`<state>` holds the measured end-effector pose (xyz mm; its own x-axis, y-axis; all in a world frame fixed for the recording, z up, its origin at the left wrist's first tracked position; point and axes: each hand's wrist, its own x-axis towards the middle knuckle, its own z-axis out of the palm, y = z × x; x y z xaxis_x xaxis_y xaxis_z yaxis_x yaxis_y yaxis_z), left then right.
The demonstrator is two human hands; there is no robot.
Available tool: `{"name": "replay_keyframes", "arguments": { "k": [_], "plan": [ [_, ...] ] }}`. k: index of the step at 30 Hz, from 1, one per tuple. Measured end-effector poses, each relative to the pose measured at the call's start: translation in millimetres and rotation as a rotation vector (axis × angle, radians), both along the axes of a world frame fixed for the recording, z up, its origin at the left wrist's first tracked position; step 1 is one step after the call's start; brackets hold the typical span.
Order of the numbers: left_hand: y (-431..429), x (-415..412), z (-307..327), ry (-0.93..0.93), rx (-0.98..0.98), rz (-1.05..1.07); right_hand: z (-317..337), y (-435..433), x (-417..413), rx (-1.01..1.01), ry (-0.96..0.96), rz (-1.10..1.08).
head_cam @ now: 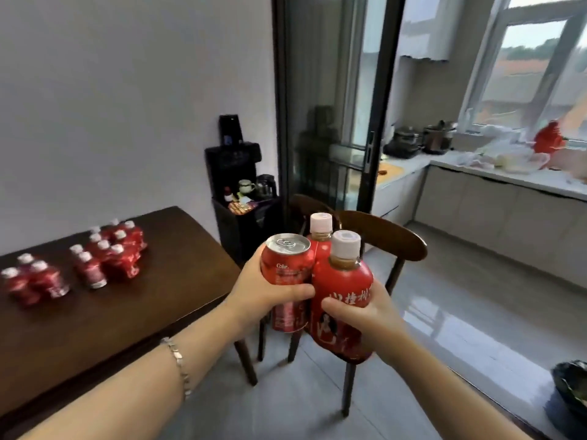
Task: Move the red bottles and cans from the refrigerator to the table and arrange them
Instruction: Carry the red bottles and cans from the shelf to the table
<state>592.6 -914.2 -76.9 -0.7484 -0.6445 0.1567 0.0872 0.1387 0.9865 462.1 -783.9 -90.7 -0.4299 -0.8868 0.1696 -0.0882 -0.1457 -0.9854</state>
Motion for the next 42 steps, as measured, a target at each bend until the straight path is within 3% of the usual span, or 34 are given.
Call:
{"name": "replay_keyframes", "arguments": {
  "k": [11, 18, 30, 42],
  "plan": [
    [-111.7, 140.6, -30.6, 0.013, 0.076, 0.584, -28.8, -211.7, 85.4, 0.063, 0.104, 0.587],
    [-168.6, 218.9, -59.4, -0.020, 0.150, 0.791, -57.7, -307.1, 164.1, 0.148, 0.058, 0.821],
    [-352.0, 358.7, -104.1, -0.122, 0.217, 0.766, -117.1, -492.2, 302.1, 0.281, 0.010, 0.889],
    [-504.0, 393.1, -205.5, -0.235, 0.420, 0.784, -210.0, -644.9, 329.5, 0.502, -0.014, 0.961]
  ]
}}
